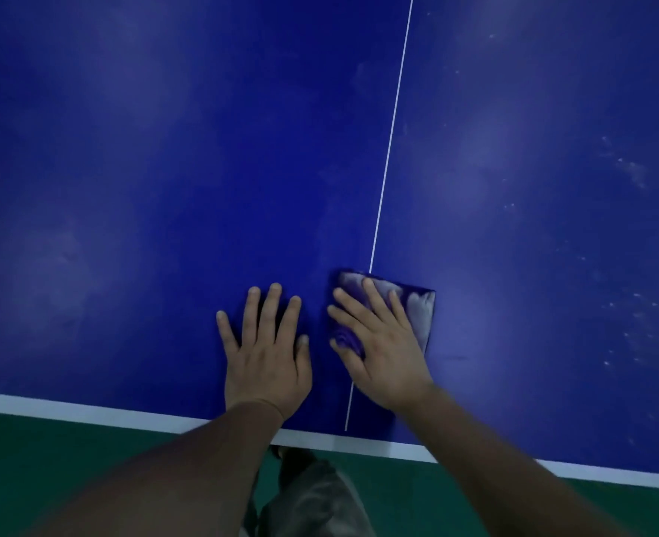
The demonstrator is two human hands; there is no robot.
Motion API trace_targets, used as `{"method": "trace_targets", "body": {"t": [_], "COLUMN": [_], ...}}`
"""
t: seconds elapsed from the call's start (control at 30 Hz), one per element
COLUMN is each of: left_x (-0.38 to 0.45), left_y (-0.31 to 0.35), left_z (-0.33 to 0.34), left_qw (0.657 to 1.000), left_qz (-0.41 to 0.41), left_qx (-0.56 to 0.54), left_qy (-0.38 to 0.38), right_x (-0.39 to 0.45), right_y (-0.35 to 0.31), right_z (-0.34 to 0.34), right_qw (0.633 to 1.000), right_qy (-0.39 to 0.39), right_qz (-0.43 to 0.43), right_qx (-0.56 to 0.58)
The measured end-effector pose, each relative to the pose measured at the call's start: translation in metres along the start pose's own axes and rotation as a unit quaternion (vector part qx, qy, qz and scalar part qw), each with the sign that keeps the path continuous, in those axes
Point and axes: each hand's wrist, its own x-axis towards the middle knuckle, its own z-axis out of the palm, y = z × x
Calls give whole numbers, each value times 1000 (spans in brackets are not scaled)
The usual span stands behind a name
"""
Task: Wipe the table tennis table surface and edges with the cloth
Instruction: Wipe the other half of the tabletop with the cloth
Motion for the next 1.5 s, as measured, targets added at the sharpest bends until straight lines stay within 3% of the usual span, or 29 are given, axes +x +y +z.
{"method": "trace_targets", "body": {"t": [0.2, 0.27, 0.4, 0.5, 0.6, 0.73, 0.8, 0.87, 0.97, 1.13, 1.27, 1.3, 1.43, 1.5], "left_x": [-1, -1, -1, -2, -3, -3, -3, -2, -3, -4, -20, -28, -53, -61], "left_y": [-1, 0, -2, -2, -3, -3, -4, -5, -11, -9, 30, 46, 111, 138], "left_z": [3, 3, 6, 4, 1, -4, -7, -8, -8, -3, 3, 7, 26, 34], "left_qw": [1000, 1000, 1000, 999, 999, 999, 999, 998, 998, 996, 999, 999, 997, 997], "left_qz": [1, 4, 15, 23, 33, 32, 34, 39, 50, 52, 19, 19, 32, 14], "left_qx": [14, 17, 5, 24, 21, 8, -8, -25, -26, 31, -3, -19, -61, -62], "left_qy": [-1, 1, 8, -11, -33, -41, -39, -31, -40, -71, -40, -32, -23, -37], "right_x": [87, 101, 18, -76, -96, -32, -22, -45, -100, -125, -91, -90, -150, -181], "right_y": [-10, -18, -14, 2, 29, 5, -25, -49, -35, 43, 37, 31, 46, 80], "right_z": [-8, -4, 12, 21, 6, 6, 24, 46, 52, 11, 8, 11, 22, 9], "right_qw": [991, 991, 999, 996, 989, 949, 954, 972, 983, 970, 948, 953, 992, 992], "right_qy": [44, 47, 28, 3, 0, 67, 90, 82, 58, 62, 93, 99, 60, 60], "right_qz": [125, 125, 20, 16, 113, 300, 277, 200, 137, 207, 296, 278, 68, 71], "right_qx": [7, -6, -40, -85, -96, -69, -77, -91, -108, -111, -74, -65, -89, -86]}}
